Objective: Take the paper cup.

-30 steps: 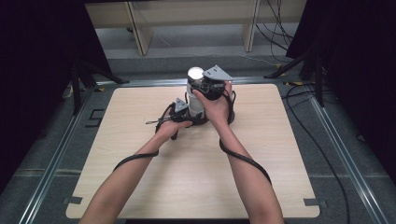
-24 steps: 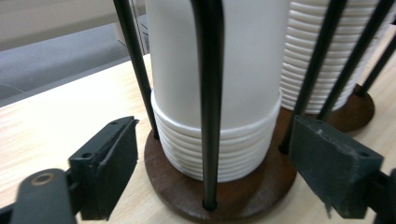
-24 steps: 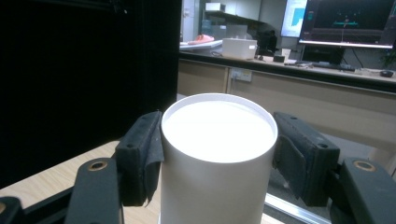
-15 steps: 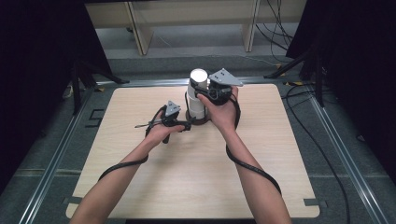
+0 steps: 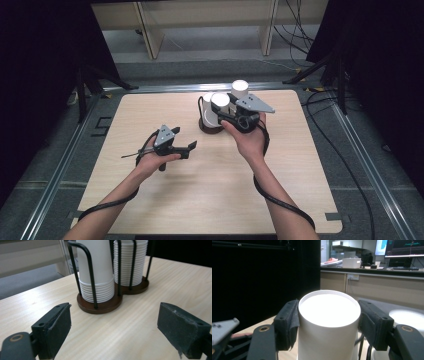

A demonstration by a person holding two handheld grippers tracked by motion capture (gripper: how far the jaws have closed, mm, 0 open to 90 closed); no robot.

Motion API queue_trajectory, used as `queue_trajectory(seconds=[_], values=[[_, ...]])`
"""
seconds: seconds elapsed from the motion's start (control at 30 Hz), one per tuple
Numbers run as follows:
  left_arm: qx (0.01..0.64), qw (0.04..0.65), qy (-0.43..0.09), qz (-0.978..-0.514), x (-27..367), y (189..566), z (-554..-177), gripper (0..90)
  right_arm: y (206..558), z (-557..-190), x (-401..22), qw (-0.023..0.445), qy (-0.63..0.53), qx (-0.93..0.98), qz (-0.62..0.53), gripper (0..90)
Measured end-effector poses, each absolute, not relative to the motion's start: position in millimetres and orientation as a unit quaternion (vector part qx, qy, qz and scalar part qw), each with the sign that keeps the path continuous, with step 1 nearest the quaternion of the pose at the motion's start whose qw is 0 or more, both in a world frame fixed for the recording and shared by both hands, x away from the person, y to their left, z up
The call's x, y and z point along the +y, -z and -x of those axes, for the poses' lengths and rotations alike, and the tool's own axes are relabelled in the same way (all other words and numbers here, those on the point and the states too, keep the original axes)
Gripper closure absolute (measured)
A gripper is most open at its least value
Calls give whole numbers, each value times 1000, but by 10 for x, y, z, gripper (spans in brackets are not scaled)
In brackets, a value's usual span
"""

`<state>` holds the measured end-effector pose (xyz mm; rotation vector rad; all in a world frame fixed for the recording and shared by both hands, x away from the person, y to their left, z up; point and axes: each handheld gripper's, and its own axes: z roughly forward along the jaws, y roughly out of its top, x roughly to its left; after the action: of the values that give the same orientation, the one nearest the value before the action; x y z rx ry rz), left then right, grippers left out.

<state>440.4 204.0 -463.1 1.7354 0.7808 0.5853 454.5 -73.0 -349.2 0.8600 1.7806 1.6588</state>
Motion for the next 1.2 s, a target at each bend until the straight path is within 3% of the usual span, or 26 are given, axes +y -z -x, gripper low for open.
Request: queue_trajectory(seconds=[0.2,0.6,0.9,0.93,1.2], values=[[291,556,-269,-731,2130,4593,-4152,122,3714,-4300,-846,245,-618,664,-342,362],[290,571,-256,-724,2201,4648,-3856,126,4002,-4089,-987,230,-612,663,-365,362],[303,572,-261,-716,2237,4652,-3818,133,4060,-3941,-1180,238,-613,655,-373,361],[304,573,-261,-715,2237,4653,-3813,133,4062,-3920,-1181,220,-617,651,-384,361],[300,569,-264,-719,2228,4656,-3771,132,4158,-3930,-1189,212,-621,649,-386,362]])
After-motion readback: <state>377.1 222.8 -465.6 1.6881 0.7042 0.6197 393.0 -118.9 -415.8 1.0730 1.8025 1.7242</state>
